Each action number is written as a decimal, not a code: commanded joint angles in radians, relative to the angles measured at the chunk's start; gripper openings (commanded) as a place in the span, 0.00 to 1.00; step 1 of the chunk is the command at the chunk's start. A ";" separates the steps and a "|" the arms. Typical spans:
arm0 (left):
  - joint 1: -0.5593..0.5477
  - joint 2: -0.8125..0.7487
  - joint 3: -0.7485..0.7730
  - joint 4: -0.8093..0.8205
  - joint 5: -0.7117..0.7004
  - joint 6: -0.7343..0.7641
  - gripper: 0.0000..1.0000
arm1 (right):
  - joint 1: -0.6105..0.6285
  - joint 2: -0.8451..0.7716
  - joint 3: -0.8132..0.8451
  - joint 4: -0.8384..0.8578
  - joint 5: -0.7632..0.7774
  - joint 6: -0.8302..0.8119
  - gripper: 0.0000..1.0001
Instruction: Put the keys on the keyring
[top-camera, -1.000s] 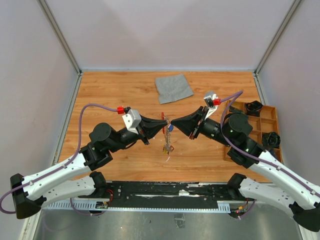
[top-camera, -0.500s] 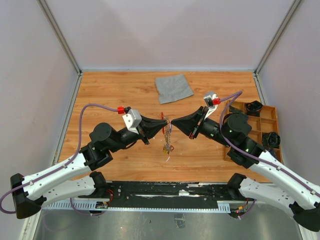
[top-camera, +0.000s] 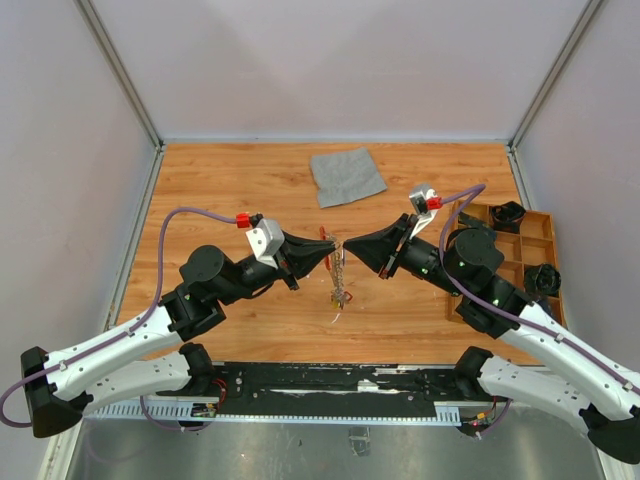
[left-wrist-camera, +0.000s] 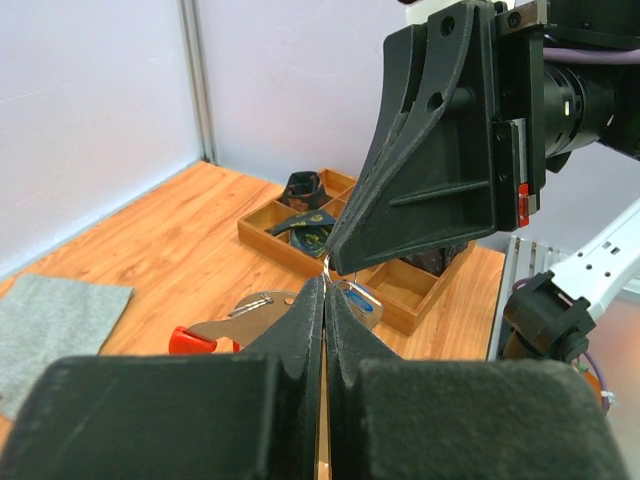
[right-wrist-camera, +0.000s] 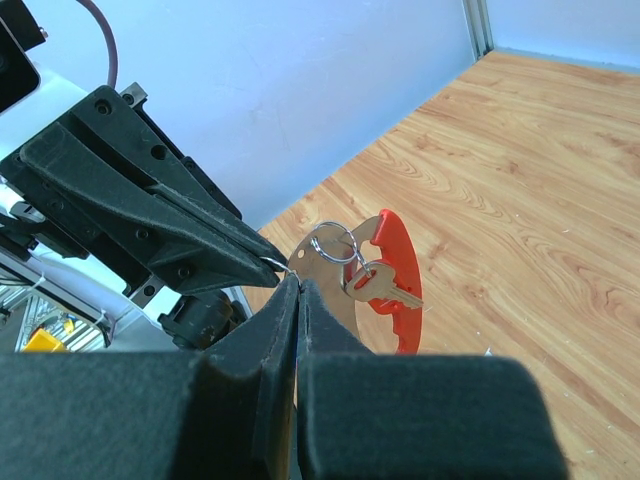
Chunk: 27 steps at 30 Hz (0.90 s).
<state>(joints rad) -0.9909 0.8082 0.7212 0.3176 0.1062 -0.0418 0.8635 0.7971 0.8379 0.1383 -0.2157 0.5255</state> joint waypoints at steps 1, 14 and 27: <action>-0.009 -0.013 0.011 0.077 -0.002 0.001 0.01 | 0.002 0.004 -0.002 -0.024 0.027 0.016 0.01; -0.009 -0.023 0.001 0.086 -0.053 -0.009 0.00 | 0.003 0.017 -0.002 -0.017 0.046 0.024 0.01; -0.009 -0.021 0.000 0.087 -0.065 -0.006 0.01 | 0.002 0.039 0.010 -0.007 0.048 0.034 0.01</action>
<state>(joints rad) -0.9913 0.8082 0.7101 0.3111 0.0521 -0.0490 0.8635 0.8314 0.8383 0.1368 -0.1932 0.5484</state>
